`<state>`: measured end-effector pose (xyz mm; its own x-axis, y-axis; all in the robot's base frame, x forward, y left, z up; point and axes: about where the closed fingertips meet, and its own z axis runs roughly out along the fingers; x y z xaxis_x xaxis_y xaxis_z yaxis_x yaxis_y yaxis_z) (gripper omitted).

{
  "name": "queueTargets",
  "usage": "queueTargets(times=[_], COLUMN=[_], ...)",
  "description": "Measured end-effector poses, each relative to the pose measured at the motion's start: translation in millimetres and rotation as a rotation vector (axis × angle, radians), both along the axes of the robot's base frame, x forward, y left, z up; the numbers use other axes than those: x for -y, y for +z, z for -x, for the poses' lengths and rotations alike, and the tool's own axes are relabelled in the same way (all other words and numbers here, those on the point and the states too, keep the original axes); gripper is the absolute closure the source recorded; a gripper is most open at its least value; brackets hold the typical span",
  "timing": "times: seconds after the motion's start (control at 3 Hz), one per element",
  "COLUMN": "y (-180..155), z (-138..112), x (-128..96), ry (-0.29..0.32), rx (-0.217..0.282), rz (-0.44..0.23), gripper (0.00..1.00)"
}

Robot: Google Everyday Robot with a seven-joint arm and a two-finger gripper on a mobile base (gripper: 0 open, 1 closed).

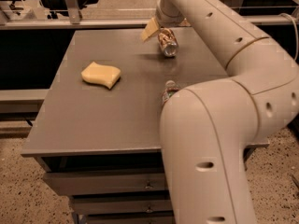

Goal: Place orange can upright

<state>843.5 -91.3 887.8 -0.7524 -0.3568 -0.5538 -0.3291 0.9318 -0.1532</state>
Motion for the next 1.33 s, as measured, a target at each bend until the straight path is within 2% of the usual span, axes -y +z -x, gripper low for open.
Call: queueTargets(times=[0.67,1.0,1.33], y=[-25.0,-27.0,-28.4], z=[-10.6,-12.3,-13.8], x=[11.4,12.4,12.3], ry=[-0.039,-0.045,-0.046], rx=[-0.086,-0.099,-0.104], rz=[0.054,0.059,0.060], gripper=[0.00,0.18,0.41])
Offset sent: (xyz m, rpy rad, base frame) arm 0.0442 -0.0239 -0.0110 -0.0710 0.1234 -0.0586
